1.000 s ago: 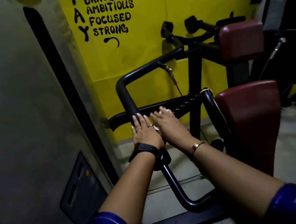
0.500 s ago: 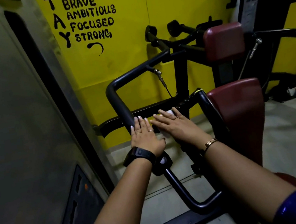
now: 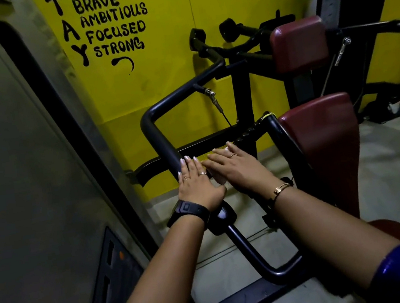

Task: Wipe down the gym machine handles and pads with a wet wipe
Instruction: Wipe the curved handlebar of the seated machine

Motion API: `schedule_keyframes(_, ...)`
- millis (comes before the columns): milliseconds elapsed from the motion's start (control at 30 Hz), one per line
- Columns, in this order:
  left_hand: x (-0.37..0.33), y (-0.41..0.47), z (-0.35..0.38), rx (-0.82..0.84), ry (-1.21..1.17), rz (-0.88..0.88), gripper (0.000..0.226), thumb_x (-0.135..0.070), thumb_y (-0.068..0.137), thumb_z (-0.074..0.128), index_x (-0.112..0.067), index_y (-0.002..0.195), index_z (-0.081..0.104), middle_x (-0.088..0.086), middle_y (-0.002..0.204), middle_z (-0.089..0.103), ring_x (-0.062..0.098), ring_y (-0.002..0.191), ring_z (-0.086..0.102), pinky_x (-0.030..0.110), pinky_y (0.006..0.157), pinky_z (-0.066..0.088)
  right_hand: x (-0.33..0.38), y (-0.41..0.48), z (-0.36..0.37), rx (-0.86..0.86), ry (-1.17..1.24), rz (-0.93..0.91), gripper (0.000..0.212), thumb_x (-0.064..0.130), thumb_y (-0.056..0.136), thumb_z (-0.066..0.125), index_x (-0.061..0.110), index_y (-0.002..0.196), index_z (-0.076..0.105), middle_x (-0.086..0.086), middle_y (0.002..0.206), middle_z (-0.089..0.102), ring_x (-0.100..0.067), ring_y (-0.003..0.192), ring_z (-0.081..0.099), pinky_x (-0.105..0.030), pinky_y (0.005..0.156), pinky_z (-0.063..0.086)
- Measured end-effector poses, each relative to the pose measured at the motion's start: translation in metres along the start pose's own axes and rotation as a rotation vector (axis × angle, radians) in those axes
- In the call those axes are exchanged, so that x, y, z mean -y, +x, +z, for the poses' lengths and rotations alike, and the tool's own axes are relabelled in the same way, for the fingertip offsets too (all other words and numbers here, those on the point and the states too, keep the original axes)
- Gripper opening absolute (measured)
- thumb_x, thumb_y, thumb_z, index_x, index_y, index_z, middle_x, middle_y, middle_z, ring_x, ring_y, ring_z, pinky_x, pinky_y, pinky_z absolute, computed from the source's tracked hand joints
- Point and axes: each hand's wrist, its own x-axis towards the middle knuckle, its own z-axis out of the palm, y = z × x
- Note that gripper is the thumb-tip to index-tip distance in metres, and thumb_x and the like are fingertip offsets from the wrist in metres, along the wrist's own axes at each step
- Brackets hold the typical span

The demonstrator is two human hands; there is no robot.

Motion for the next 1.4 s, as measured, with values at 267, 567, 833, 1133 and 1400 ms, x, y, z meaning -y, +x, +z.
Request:
schedule_keyframes(267, -0.001, 0.000, -0.003, 0.016, 0.042, 0.017, 0.097, -0.054, 0.093, 0.045, -0.004, 0.153, -0.012, 0.016, 0.160, -0.019, 0.028, 0.148, -0.021, 0.039, 0.120, -0.007, -0.004, 0.005, 0.001, 0.017, -0.115, 0.222, 0.069, 0.022, 0.095, 0.051, 0.015, 0.153, 0.013, -0.011, 0.161, 0.008, -0.027, 0.148, -0.009, -0.041, 0.114, -0.016)
schedule_keyframes(567, 0.002, 0.000, -0.002, 0.013, 0.052, 0.040, 0.097, -0.054, 0.093, 0.045, -0.004, 0.153, -0.013, 0.016, 0.160, -0.020, 0.029, 0.148, -0.021, 0.040, 0.120, -0.007, -0.018, 0.005, -0.005, 0.025, -0.138, 0.288, 0.062, 0.018, 0.091, 0.055, 0.019, 0.146, 0.025, -0.005, 0.153, 0.027, -0.023, 0.149, 0.004, -0.041, 0.116, -0.014)
schedule_keyframes(833, 0.002, 0.001, -0.002, -0.008, 0.020, 0.062, 0.093, -0.054, 0.094, 0.043, -0.007, 0.154, -0.011, 0.013, 0.161, -0.019, 0.026, 0.148, -0.021, 0.039, 0.120, -0.007, 0.003, 0.008, 0.000, 0.044, -0.022, 0.051, 0.065, 0.018, 0.092, 0.051, 0.018, 0.150, 0.023, -0.005, 0.154, 0.029, -0.020, 0.148, 0.011, -0.035, 0.115, -0.013)
schedule_keyframes(1133, 0.003, 0.002, 0.001, -0.022, 0.029, 0.064, 0.077, -0.049, 0.102, 0.028, -0.006, 0.154, -0.009, 0.013, 0.162, -0.016, 0.026, 0.149, -0.017, 0.040, 0.120, -0.006, 0.001, -0.003, -0.013, -0.086, 0.234, 0.307, 0.051, 0.002, 0.096, 0.035, 0.008, 0.146, 0.026, -0.014, 0.158, 0.018, -0.023, 0.149, 0.005, -0.032, 0.117, 0.011)
schedule_keyframes(1400, 0.003, 0.003, 0.000, -0.024, 0.044, 0.068, 0.072, -0.043, 0.104, 0.025, -0.004, 0.154, -0.009, 0.013, 0.162, -0.014, 0.027, 0.149, -0.016, 0.040, 0.120, -0.006, -0.019, -0.005, -0.015, 0.042, 0.039, 0.281, 0.083, 0.011, 0.089, 0.059, 0.014, 0.154, 0.008, -0.008, 0.162, -0.001, -0.021, 0.149, -0.004, -0.035, 0.118, -0.002)
